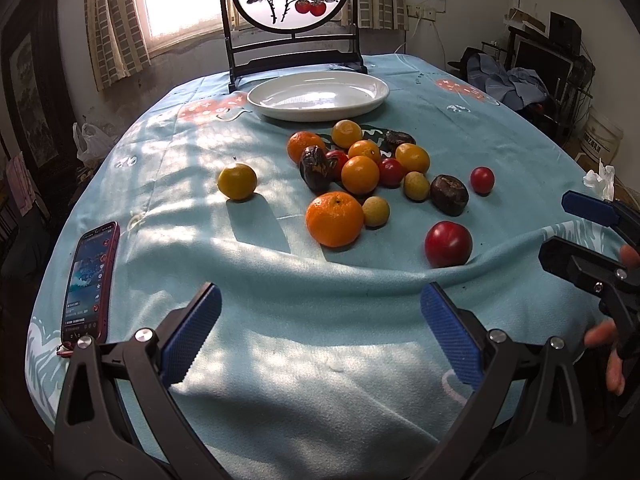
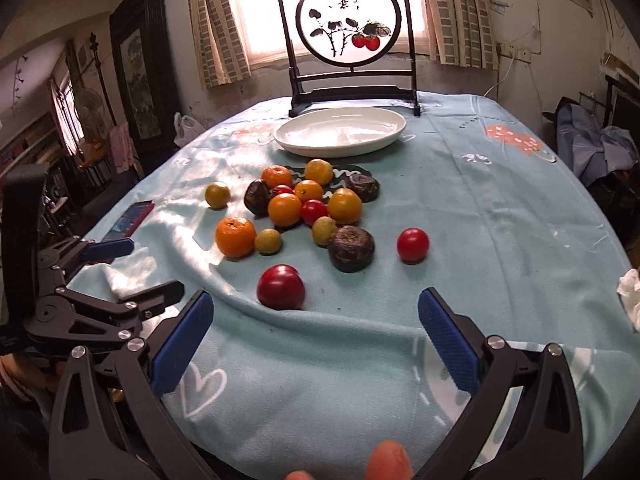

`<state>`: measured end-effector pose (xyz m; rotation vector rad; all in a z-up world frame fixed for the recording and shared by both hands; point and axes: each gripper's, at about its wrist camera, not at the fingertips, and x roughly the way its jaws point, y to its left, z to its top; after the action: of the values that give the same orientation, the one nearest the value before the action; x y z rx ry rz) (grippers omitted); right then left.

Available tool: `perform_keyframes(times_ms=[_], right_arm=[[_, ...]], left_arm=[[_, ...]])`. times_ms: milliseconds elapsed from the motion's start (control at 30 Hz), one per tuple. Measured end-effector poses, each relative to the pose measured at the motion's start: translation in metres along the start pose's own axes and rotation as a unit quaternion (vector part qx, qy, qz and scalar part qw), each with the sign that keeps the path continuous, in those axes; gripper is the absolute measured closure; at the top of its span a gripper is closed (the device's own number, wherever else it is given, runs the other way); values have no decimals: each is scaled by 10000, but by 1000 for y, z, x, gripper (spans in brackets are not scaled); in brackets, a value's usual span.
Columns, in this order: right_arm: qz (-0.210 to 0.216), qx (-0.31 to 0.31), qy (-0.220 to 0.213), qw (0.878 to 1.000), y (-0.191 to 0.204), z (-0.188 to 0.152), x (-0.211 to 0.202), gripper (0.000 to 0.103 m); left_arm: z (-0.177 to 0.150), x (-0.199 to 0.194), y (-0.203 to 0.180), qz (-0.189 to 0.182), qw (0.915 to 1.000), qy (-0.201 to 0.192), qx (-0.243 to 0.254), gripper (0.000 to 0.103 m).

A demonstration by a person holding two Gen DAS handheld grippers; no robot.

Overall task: Organize fruits
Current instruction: 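Grasp the red apple with the right tool while the left tool grasps the orange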

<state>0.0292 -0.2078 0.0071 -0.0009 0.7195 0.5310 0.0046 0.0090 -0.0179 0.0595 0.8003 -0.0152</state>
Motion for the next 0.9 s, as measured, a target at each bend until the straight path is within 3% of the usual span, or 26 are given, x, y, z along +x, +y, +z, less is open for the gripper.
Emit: perform_keyframes(times_ms=[233,400,633,833,900], right_arm=[[-107,-679,355,9970,23,-11,22,1],[-298,-804,214,9961,28,-11,39,2],[-21,-459,517,9976,17,2,71,30],[376,-402,961,9939,17,0,87,52],[411,-375,979,9936,16,0,88,55]], left_arm=[[1,8,17,16,9999,26,-164,2],[2,22,41,-57,9983,230,-527,2],[11,30,56,-144,9980,98,-613,2],[29,38,46,-344,9994,-61,-79,2],[36,44,39,-451,9989,-49,130,3]])
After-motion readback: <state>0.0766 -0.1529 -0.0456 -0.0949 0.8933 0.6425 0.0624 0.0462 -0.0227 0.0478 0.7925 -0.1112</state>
